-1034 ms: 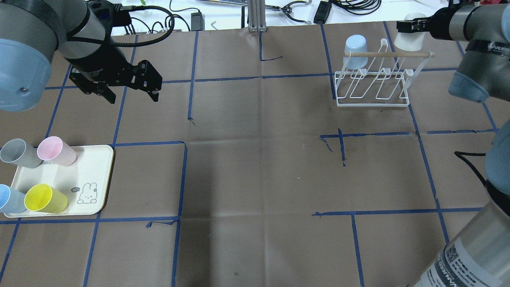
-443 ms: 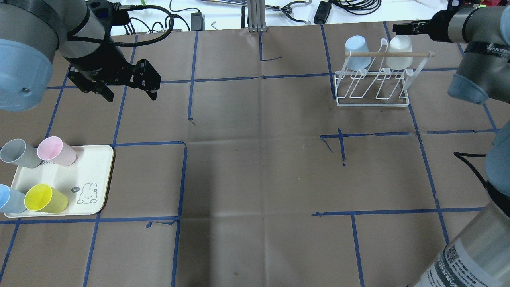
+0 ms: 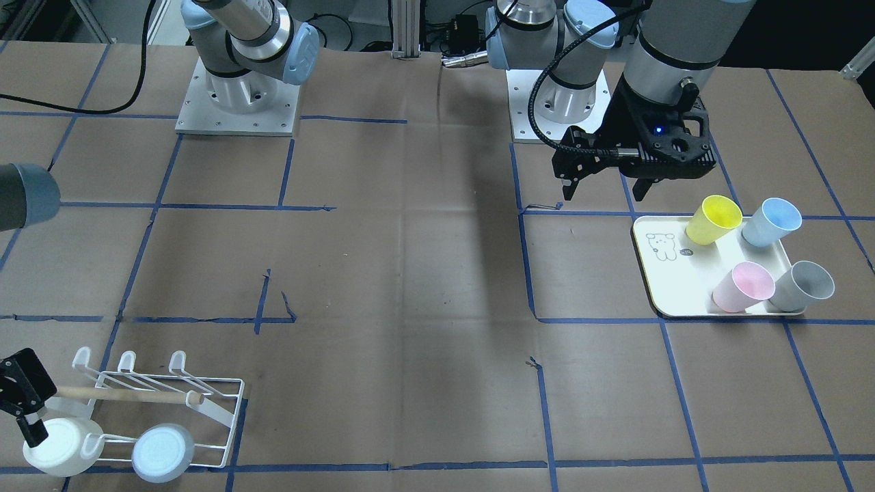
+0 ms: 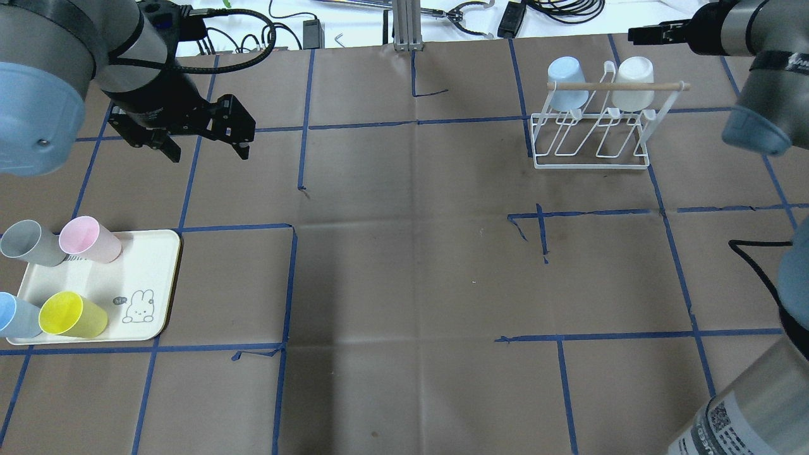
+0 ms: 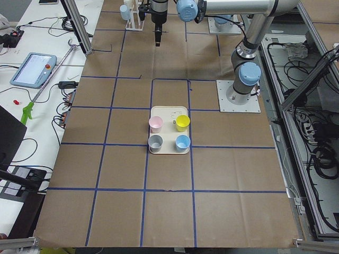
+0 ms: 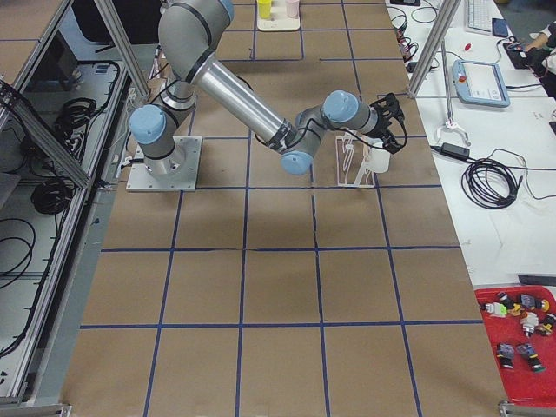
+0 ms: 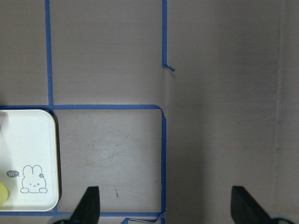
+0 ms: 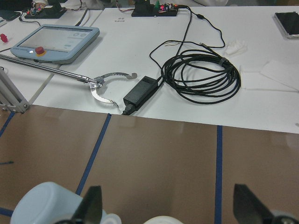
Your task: Transfer IKEA cup to right arm and place on rack
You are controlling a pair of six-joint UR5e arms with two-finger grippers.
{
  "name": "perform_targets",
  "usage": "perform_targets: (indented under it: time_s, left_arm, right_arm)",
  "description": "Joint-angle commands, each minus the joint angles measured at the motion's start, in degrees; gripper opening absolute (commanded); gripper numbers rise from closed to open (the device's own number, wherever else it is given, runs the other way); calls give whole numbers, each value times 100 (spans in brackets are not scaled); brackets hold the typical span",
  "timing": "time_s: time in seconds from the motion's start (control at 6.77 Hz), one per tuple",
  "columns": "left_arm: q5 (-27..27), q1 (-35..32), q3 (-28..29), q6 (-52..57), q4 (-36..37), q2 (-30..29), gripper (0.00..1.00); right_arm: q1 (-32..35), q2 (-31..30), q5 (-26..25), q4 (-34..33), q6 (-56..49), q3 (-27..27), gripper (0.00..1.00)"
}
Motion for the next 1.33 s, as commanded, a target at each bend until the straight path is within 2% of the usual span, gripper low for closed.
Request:
perform_targets:
  time_s: [0.0, 0.15, 0.3, 0.59, 0.74, 0.89, 1.03, 1.18]
  left_arm:
    - [-4, 0, 8, -23, 0, -1, 99]
    - [-4, 0, 17, -32, -35, -1, 100]
    - [-4, 0, 9, -41, -200, 17, 100]
    - [-13, 0, 9, -41, -316, 61, 100]
    - [-21, 0, 9, -41, -316, 61, 100]
    - [-21, 0, 17, -41, -316, 61, 100]
    - [-13, 0, 9, -41, -308, 61, 100]
    - [-13, 0, 17, -41, -308, 70, 100]
  right_arm:
    - [38, -639, -776, 1644, 33, -211, 100]
    - [152, -764, -1147, 1956, 59, -282, 100]
    - [257, -948, -1247, 2630, 85, -335, 100]
    - [520, -1763, -1896, 4131, 679, -327, 100]
    - [905, -2054, -2107, 4766, 1014, -327, 100]
    - [1370, -2362, -2483, 5529, 1740, -318, 100]
    - [1862, -2635, -2870, 6024, 2365, -301, 100]
    - [2258, -2785, -2935, 6525, 2423, -257, 100]
